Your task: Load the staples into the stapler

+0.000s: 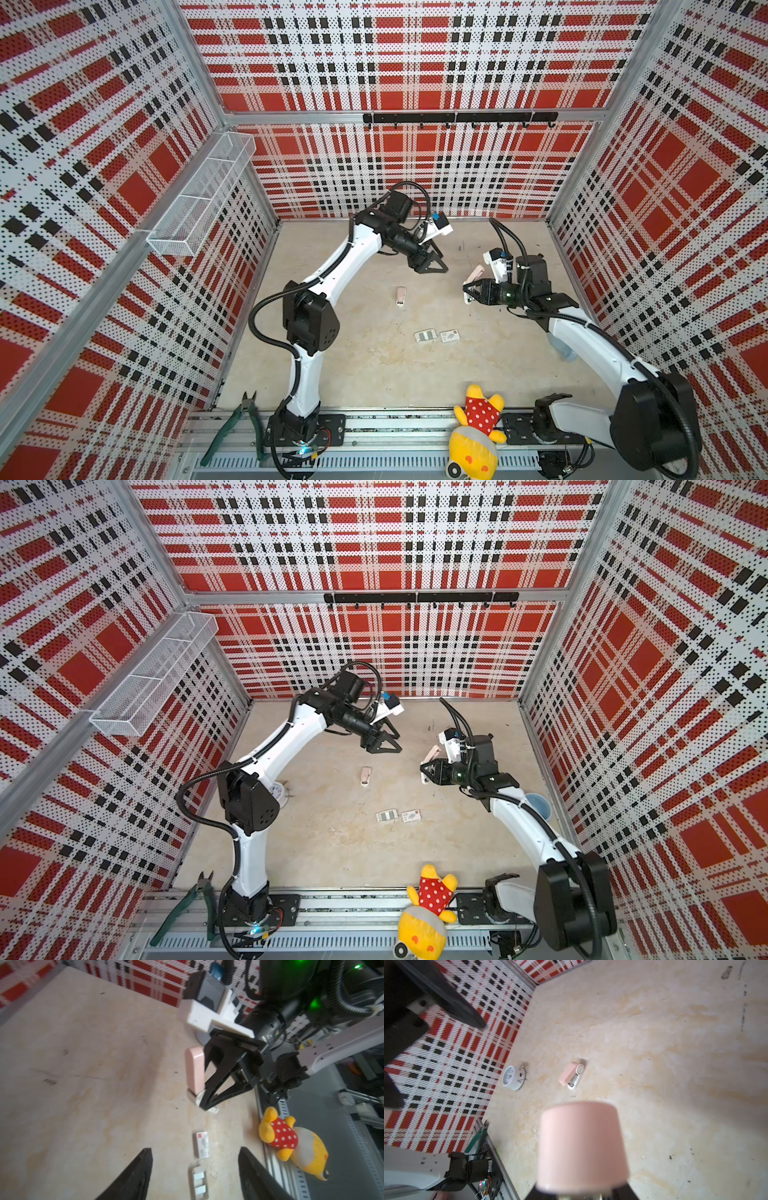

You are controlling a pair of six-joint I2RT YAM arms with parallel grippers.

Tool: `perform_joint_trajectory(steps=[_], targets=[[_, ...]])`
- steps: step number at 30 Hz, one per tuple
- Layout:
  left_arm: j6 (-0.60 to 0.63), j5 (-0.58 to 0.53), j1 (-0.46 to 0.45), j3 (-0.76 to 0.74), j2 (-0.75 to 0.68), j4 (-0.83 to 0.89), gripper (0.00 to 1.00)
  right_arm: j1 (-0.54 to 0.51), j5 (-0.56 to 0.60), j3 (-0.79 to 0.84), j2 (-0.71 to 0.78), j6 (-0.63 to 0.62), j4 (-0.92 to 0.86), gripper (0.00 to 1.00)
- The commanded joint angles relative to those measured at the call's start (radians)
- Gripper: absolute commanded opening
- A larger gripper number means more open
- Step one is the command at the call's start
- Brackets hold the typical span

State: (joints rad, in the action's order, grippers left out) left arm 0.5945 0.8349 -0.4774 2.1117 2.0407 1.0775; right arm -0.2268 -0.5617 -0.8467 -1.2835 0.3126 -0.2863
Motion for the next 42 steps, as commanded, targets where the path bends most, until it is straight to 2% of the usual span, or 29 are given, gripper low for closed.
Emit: perform_joint_trajectory(steps=[1,5,8,17,22,25,33,37,42], targets=[[0.09,-0.211,0.072,-0.028,-0.052,0.053,0.68,-0.022,0.143,-0.076,-0.093,-0.069,-0.119,0.16],[0.135,-0.262,0.142,-0.082,-0.084,0.053,0.68,-0.096,0.289,-0.176,-0.243,-0.071,-0.196,0.16],[0.21,-0.335,0.146,-0.129,-0.103,0.053,0.68,-0.164,0.378,-0.26,-0.351,-0.057,-0.245,0.16],[0.366,-0.381,0.113,-0.272,-0.134,0.02,0.68,-0.212,0.477,-0.355,-0.517,0.017,-0.255,0.17],[0.456,-0.426,0.078,-0.305,-0.13,0.016,0.67,-0.227,0.502,-0.364,-0.559,0.041,-0.207,0.17],[0.483,-0.407,0.078,-0.324,-0.144,0.005,0.67,-0.236,0.494,-0.39,-0.599,0.049,-0.195,0.18],[0.591,-0.452,0.065,-0.385,-0.183,-0.01,0.66,-0.263,0.531,-0.461,-0.689,0.038,-0.246,0.22],[0.656,-0.485,0.065,-0.422,-0.212,-0.01,0.66,-0.264,0.533,-0.451,-0.681,0.04,-0.237,0.3],[0.675,-0.502,0.067,-0.457,-0.229,-0.019,0.66,-0.264,0.516,-0.429,-0.66,0.035,-0.214,0.36]])
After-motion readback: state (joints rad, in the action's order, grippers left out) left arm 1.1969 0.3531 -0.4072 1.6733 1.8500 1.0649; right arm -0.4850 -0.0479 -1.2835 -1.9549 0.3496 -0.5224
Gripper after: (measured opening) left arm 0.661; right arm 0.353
